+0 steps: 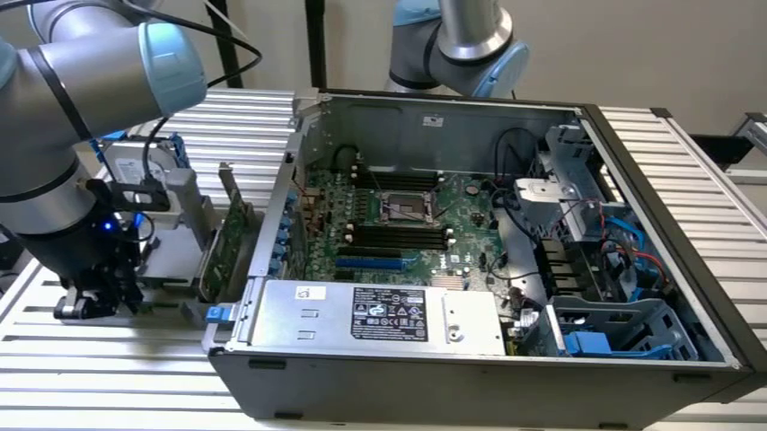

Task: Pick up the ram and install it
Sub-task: 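Pick up the ram and move it above insertion slot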

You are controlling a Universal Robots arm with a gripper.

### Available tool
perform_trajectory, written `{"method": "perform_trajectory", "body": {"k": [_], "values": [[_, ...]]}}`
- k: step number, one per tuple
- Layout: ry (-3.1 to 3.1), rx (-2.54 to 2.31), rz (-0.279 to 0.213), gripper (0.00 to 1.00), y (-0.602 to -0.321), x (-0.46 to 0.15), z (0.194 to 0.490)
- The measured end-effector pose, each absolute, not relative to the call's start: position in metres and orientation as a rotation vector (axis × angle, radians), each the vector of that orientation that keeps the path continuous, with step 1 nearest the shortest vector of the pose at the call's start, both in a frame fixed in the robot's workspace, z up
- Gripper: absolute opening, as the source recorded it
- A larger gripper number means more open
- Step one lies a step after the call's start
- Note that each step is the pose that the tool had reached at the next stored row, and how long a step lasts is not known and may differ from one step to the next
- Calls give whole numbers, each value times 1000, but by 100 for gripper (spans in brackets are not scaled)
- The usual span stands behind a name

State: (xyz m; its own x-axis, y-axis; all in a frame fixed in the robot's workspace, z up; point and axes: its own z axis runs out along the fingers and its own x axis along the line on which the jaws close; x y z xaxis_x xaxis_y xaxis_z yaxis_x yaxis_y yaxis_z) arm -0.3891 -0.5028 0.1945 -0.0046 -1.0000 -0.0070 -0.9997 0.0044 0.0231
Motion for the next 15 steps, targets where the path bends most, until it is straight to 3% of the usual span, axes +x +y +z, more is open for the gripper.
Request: {"method": "perform_trajectory", "body": {"k": [4,5,15], "values": [[-2218,2208,-33,100,-503,-389,195],[-2218,2208,-33,0,-503,-389,195],[-2219,2208,-33,0,-503,-389,195]]}}
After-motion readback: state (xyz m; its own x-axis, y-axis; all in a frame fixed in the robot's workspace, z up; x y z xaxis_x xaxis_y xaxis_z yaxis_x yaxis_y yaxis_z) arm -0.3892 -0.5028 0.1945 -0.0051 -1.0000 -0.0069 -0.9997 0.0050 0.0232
